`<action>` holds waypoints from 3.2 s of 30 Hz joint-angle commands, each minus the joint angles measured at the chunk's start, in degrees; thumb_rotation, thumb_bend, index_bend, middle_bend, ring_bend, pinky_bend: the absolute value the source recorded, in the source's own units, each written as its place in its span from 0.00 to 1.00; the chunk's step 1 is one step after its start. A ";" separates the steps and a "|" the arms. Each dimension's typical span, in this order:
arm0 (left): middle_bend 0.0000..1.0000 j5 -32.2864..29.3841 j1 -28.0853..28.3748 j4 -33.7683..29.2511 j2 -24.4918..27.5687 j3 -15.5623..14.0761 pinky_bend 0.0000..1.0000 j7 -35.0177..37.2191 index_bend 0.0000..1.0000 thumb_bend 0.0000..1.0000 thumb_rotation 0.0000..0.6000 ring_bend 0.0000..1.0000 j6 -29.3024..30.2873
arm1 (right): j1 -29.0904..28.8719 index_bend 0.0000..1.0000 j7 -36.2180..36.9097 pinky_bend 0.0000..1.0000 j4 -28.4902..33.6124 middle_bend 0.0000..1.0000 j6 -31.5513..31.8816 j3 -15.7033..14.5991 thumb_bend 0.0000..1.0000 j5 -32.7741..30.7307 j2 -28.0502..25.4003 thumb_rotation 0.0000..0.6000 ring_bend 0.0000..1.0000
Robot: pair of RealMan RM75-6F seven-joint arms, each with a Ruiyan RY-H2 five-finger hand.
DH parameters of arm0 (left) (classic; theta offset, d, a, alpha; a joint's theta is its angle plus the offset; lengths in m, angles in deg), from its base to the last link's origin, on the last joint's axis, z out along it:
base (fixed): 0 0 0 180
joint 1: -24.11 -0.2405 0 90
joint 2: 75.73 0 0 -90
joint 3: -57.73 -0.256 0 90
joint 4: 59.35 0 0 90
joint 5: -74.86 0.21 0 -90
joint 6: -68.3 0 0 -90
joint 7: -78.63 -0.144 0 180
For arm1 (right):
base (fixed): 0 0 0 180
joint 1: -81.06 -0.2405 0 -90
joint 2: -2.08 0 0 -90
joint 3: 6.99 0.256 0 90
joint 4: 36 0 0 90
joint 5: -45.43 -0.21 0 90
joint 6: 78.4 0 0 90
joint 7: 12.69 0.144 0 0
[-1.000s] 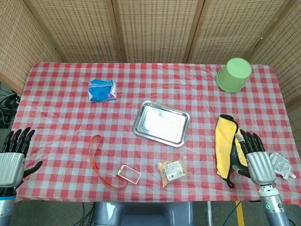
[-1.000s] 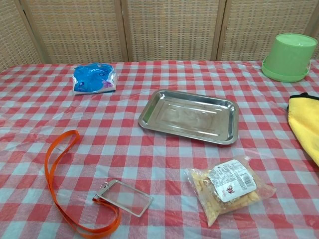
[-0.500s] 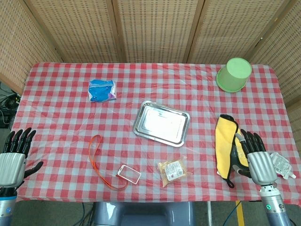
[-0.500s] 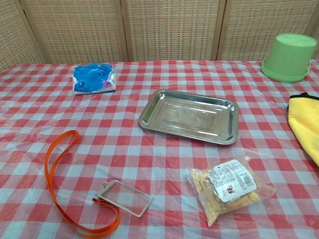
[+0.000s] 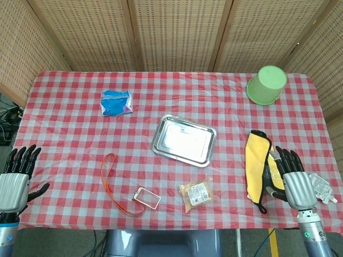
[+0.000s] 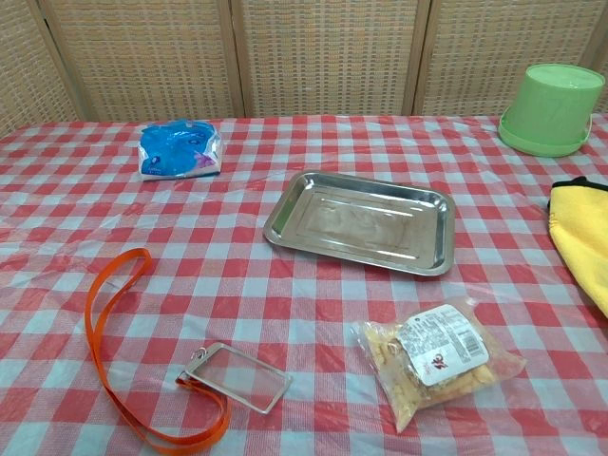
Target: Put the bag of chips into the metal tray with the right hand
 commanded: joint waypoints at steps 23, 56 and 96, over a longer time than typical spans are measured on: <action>0.00 -1.97 0.21 -0.16 0.31 0.78 0.00 0.56 0.00 0.05 1.00 0.00 -0.93 | -17.85 0.12 10.37 0.00 9.59 0.00 -21.26 -2.27 0.14 10.17 -5.54 1.00 0.00; 0.00 -3.85 0.26 -0.88 1.41 1.27 0.00 1.55 0.00 0.06 1.00 0.00 -1.88 | -23.29 0.13 4.79 0.00 6.04 0.00 -34.08 -5.04 0.15 2.59 8.82 1.00 0.00; 0.00 -3.41 0.54 -0.45 0.75 0.86 0.00 0.91 0.00 0.05 1.00 0.00 -2.03 | -22.85 0.54 3.87 0.51 6.90 0.43 -25.53 -0.75 0.17 -1.65 7.04 1.00 0.39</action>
